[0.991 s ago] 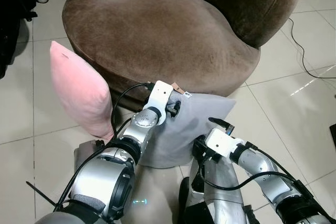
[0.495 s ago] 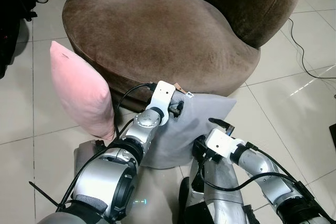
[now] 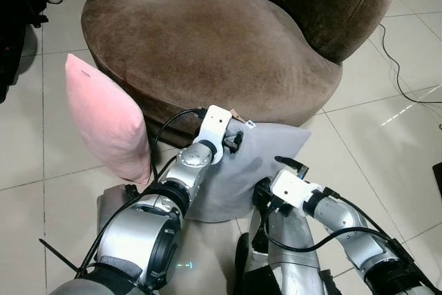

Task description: Move the pillow to the sofa from floor

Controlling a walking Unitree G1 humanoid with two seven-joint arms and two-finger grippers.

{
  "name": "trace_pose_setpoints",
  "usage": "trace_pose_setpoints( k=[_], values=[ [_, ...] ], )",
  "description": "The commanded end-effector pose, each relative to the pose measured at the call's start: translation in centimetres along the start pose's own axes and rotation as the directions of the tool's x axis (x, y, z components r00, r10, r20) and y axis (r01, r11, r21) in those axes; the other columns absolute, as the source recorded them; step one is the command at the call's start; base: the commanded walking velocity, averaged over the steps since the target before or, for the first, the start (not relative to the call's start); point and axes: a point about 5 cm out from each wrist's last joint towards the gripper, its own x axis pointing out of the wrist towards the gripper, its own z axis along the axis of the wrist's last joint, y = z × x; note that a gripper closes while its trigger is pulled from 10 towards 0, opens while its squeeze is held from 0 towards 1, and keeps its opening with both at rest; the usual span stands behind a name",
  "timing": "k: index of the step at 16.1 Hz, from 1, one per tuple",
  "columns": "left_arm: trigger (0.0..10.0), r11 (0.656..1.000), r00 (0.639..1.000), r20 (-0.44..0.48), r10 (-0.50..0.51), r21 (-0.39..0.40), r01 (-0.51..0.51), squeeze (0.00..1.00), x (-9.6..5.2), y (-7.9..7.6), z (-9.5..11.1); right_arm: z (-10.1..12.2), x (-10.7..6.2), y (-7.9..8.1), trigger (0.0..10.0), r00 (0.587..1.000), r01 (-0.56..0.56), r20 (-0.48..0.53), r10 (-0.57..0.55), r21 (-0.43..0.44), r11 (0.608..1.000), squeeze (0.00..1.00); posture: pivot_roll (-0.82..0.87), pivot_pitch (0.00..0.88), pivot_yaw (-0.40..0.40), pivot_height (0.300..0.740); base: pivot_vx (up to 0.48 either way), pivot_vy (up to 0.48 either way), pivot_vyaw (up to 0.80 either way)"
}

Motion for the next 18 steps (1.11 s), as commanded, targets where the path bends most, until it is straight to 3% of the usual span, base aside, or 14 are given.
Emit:
trace_pose_setpoints(
  k=[1, 6, 10, 14, 16, 18],
  values=[
    [10.0, 0.998, 0.998, 0.022, -0.057, 0.005, 0.057, 1.0, 0.3, -1.6, 0.6, -0.9, -0.7, -0.1, 10.0, 0.999, 0.002, -0.036, -0.002, 0.015, 1.0, 0.0, -0.14, 0.225, -0.185, 0.474, 0.0, 0.0, 0.0],
    [10.0, 0.996, 0.996, 0.018, -0.083, 0.019, 0.082, 1.0, 0.3, -2.1, 0.5, -1.0, -1.1, -0.1, 10.0, 0.999, -0.002, -0.041, 0.002, 0.009, 1.0, 0.0, -0.14, 0.214, -0.194, 0.474, 0.0, 0.0, 0.0],
    [10.0, 0.976, 0.985, -0.063, -0.163, 0.138, 0.171, 1.0, 0.3, -2.9, -0.2, -1.0, -1.2, -0.2, 10.0, 0.999, 0.0, -0.042, 0.0, 0.008, 1.0, 0.0, -0.15, 0.212, -0.196, 0.474, 0.0, 0.0, 0.0],
    [10.0, 0.935, 0.967, -0.16, -0.198, 0.265, 0.236, 1.0, -0.1, -2.7, -1.6, -1.0, -1.3, 0.3, 10.0, 0.999, -0.004, -0.041, 0.005, 0.015, 1.0, 0.0, -0.15, 0.225, -0.188, 0.474, 0.0, 0.0, 0.0],
    [10.0, 0.895, 0.934, -0.265, -0.24, 0.312, 0.319, 1.0, -0.6, -3.2, -3.6, -1.0, -1.6, 0.7, 10.0, 0.999, -0.012, -0.044, 0.013, 0.023, 1.0, 0.0, -0.17, 0.241, -0.198, 0.474, 0.0, 0.0, 0.0],
    [10.0, 0.867, 0.929, -0.293, -0.227, 0.374, 0.33, 1.0, -0.8, -3.2, -4.2, -1.2, -1.9, 0.8, 10.0, 0.999, -0.014, -0.047, 0.015, 0.024, 1.0, 0.0, -0.17, 0.245, -0.207, 0.474, 0.0, 0.0, 0.0]
  ],
)
